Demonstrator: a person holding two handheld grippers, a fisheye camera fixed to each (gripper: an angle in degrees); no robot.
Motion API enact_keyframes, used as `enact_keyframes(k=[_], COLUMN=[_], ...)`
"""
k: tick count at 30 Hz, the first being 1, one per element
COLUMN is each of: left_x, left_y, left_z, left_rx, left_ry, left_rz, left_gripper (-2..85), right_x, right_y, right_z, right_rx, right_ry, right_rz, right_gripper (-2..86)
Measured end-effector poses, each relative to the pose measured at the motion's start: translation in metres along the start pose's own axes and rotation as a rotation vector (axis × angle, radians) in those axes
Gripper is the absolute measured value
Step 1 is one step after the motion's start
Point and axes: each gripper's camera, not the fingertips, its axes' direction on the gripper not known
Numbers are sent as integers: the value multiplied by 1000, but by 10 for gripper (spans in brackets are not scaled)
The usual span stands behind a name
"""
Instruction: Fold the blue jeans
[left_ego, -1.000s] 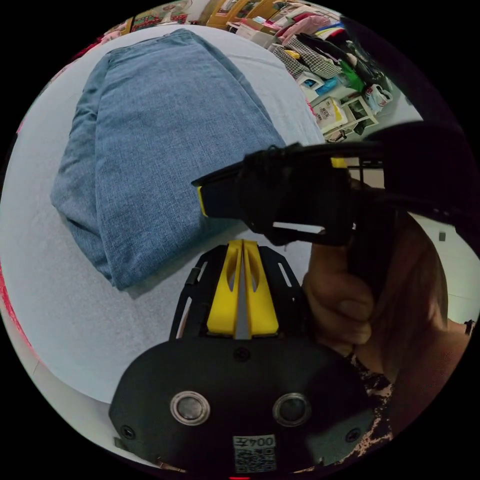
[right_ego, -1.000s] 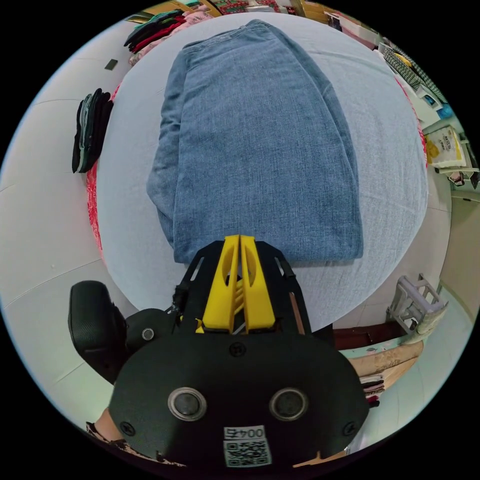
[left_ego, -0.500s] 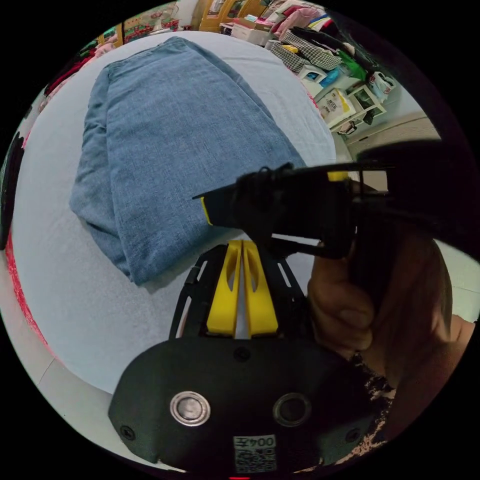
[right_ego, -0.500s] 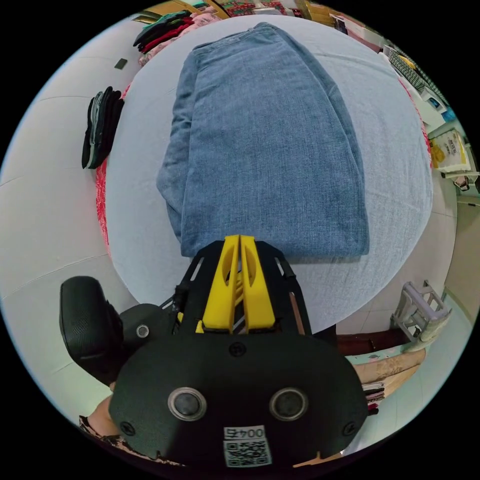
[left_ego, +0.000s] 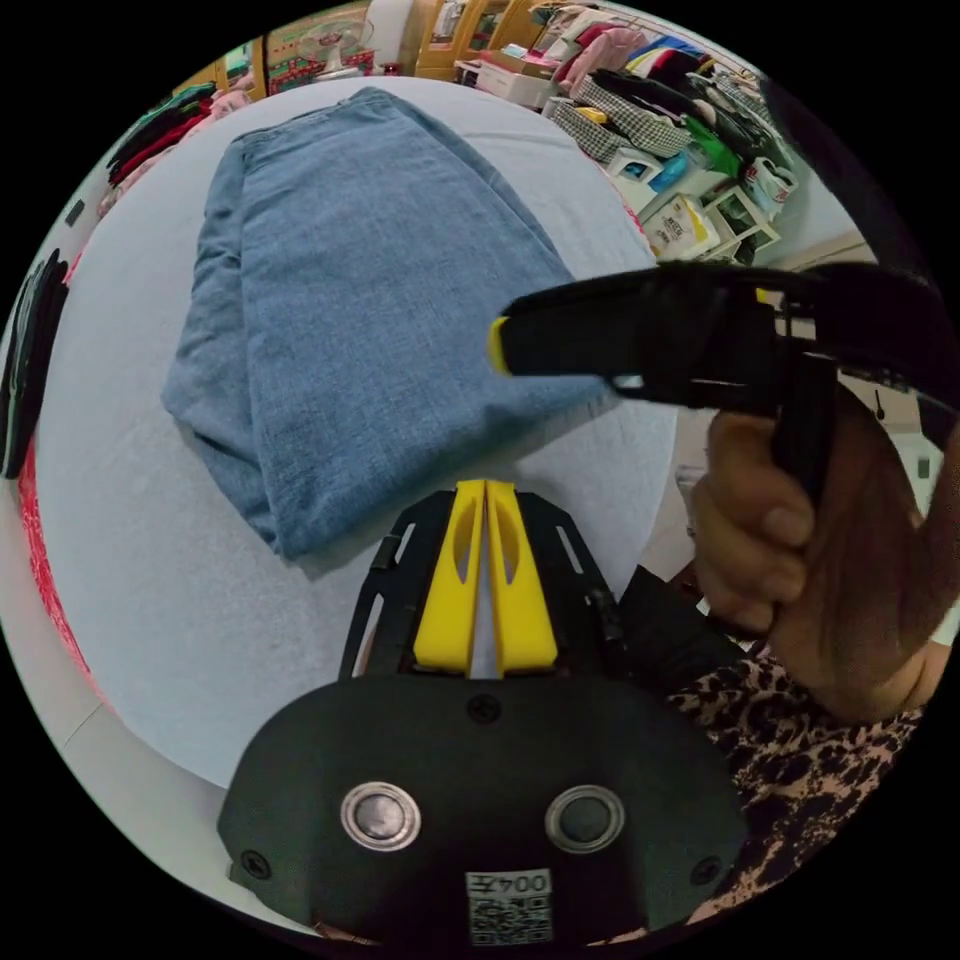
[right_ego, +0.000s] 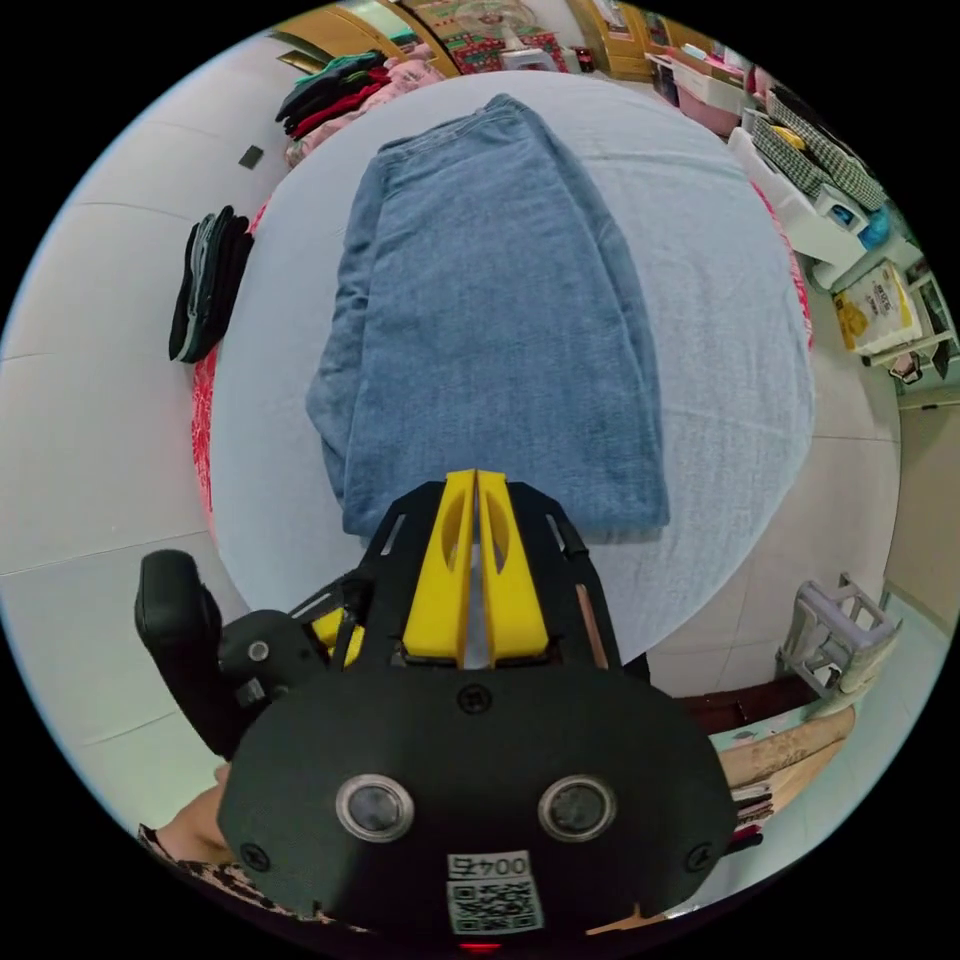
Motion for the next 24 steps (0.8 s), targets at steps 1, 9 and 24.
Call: enact_keyframes(k=[1,9,24], left_x=[-7,-57,-174], left_y=[2,19,56], left_z=[-4,-33,-14], left_rx=[7,77,100], left_ry=[15,105,434], left_rz=[-11,-104,-304], left_gripper=[0,2,47], right_x=[9,68,106], right_y=[0,7,21], right_z=[-4,-1,8], right_rx=[8,-40,-14], right_ry=[-1,-70,54], right_rz=[-3,-119,-291], right_gripper=[-8,-7,-8])
